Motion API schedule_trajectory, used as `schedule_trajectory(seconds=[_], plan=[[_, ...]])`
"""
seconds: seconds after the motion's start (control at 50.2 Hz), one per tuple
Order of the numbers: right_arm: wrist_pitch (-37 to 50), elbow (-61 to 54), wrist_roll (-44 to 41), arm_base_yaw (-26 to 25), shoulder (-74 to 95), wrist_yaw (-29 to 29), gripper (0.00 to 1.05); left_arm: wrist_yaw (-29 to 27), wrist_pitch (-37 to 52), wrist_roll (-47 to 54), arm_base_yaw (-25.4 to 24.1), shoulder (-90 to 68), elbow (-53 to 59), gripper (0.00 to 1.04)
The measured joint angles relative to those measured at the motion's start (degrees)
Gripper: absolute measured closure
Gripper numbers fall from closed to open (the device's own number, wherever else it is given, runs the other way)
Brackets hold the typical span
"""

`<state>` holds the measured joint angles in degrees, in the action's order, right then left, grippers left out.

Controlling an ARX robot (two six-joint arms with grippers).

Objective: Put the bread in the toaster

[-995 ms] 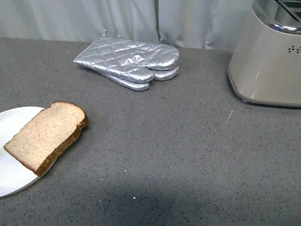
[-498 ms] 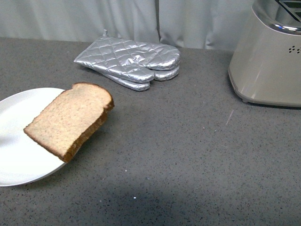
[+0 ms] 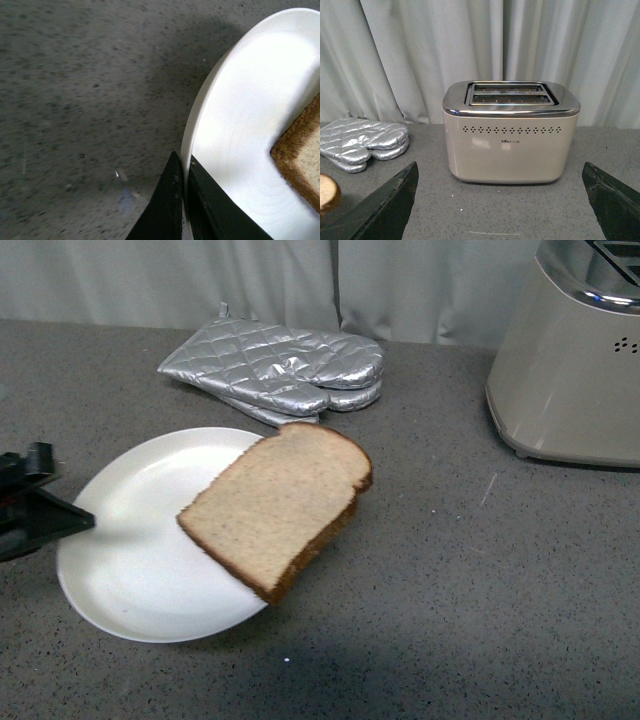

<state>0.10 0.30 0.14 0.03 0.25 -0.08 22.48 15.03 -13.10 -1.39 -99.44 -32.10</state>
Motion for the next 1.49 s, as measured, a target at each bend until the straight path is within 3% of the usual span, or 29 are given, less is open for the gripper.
schedule_trajectory(seconds=[0.338,0.637,0.896,1.493], plan=[[0.0,0.0,0.0,0.0,0.0,0.0,0.09,-3.48,3.82,-6.78,16.76,-7.39,-5.66,1.01],[0.0,0.0,-0.02,0.0,0.0,0.0,0.09,-6.12,3.56,-11.3,25.73,-9.77,-9.03,1.01],[0.0,0.0,0.0,0.0,0.0,0.0,0.09,-9.18,3.39,-15.85,29.77,-13.84,-14.58,1.01],[0.0,0.0,0.0,0.0,0.0,0.0,0.09,-12.31,1.51,-19.52,32.59,-19.76,-22.03,1.01]])
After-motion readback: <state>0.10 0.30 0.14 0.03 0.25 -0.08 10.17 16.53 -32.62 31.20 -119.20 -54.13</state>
